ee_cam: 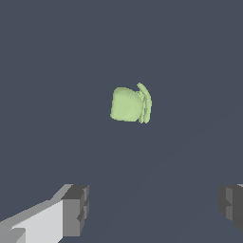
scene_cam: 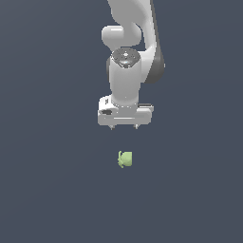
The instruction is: Pick up the object and move it to a goal position.
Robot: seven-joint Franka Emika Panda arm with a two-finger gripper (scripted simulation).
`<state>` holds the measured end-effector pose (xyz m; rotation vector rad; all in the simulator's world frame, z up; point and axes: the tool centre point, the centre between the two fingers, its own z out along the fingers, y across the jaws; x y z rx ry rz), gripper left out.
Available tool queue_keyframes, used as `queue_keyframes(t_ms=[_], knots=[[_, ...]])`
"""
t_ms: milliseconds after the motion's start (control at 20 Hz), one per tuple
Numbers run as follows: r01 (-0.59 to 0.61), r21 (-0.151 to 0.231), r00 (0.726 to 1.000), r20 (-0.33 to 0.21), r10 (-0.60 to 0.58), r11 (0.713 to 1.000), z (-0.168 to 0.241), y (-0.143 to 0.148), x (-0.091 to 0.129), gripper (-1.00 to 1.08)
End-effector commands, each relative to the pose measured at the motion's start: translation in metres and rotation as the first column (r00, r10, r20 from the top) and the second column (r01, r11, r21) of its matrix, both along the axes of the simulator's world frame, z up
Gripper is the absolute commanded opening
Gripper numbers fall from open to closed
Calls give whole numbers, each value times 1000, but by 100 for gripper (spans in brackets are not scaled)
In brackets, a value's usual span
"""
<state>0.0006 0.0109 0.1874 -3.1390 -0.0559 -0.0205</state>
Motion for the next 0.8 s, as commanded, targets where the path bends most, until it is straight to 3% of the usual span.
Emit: queue_keyframes(t_ms=[0, 750], knots=[[0, 0, 1000, 0, 0, 1000, 0, 0, 0, 100], [-51, -25, 999, -13, 51, 998, -5, -1, -3, 100]])
